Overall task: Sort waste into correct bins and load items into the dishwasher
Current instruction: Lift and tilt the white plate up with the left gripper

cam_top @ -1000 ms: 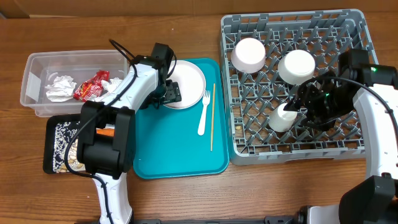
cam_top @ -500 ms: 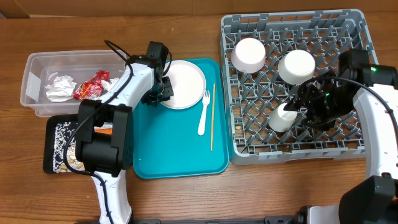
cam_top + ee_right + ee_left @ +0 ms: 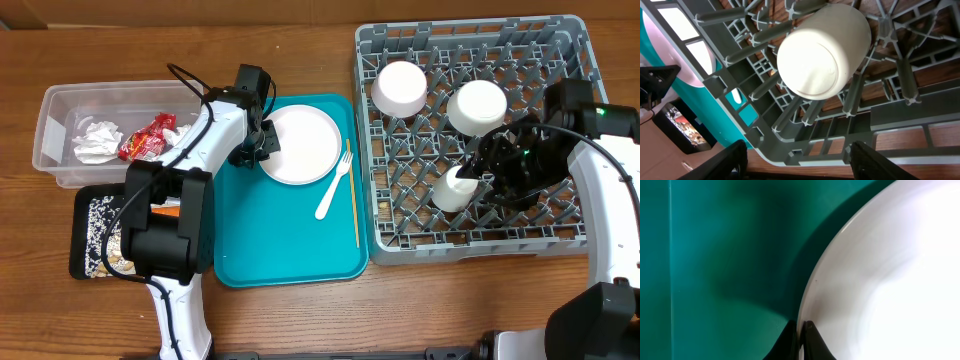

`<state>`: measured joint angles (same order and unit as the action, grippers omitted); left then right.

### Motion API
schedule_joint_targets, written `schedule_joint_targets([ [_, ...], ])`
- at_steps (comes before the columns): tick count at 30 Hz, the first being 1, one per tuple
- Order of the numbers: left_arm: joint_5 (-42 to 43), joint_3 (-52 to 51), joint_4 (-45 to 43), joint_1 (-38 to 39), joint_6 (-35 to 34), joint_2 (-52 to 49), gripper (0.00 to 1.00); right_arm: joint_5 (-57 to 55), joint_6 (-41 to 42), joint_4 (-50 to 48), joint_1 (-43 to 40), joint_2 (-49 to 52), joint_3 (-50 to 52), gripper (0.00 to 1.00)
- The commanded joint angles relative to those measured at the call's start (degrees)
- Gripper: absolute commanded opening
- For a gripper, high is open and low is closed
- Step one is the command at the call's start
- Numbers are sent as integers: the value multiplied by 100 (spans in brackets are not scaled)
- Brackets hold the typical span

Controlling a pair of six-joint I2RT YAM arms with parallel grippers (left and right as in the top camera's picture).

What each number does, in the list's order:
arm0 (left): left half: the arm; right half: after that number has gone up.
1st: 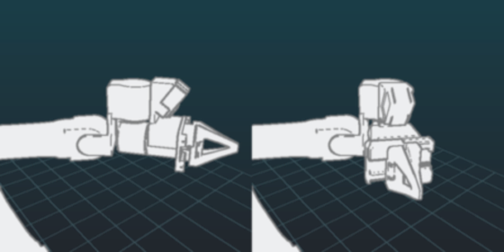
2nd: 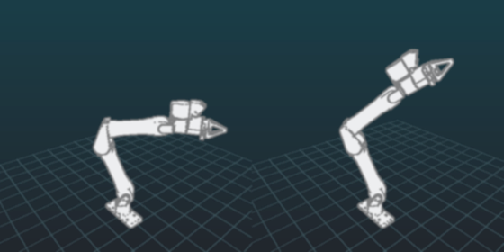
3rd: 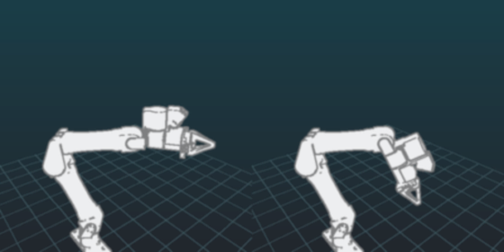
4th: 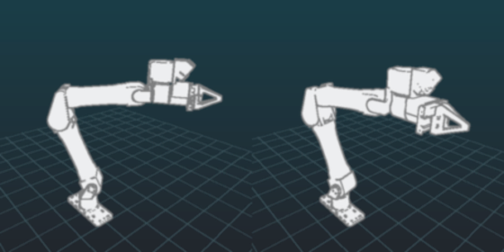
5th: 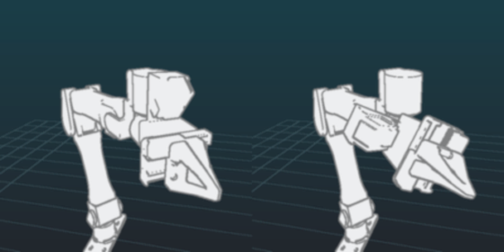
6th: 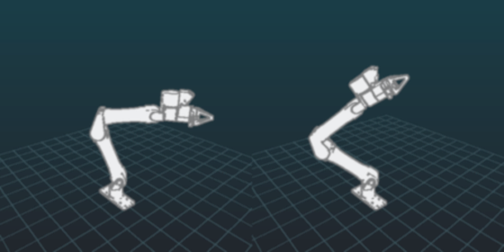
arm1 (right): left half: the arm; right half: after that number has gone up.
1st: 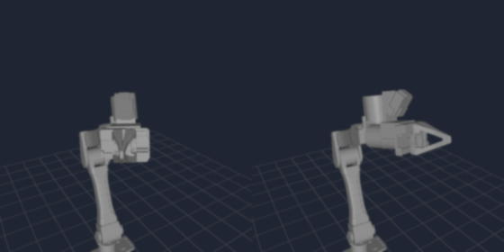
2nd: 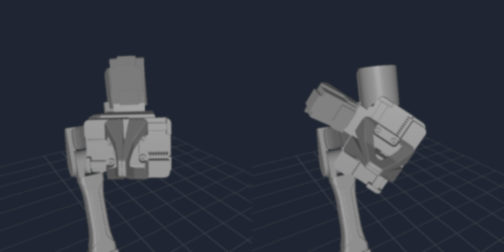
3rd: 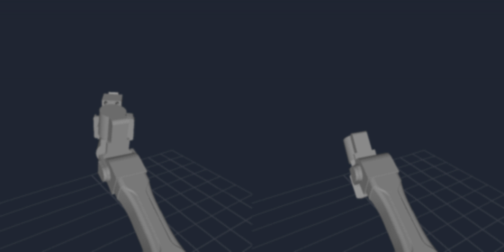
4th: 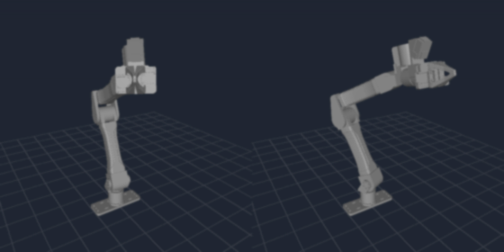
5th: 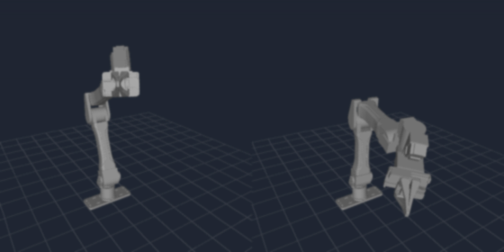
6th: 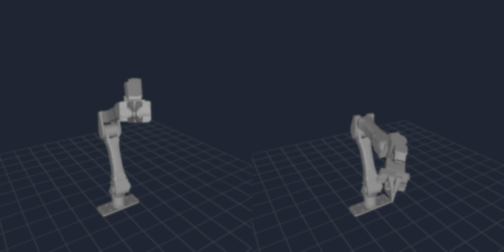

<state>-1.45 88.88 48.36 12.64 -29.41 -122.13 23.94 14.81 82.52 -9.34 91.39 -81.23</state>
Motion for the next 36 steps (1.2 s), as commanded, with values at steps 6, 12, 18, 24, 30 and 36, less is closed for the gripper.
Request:
schedule_joint_targets([
  [6,-236,562,811,-94,111,-90,4,-101,-15,11,-2,-9,-48,70],
  [12,-256,1150,1305,-116,111,273,4,-98,-15,-11,-4,-9,-48,100],
  [18,-157,1185,1700,-26,116,1222,4,-98,-20,2,-2,-9,-48,100],
  [24,391,1185,2232,210,481,2120,4,52,-332,74,-2,-9,-48,80],
  [30,1023,1185,2428,658,529,2479,4,828,-527,120,76,-9,-48,4],
  [36,981,1099,2415,1134,546,2470,4,935,-778,116,459,-9,-48,25],
])
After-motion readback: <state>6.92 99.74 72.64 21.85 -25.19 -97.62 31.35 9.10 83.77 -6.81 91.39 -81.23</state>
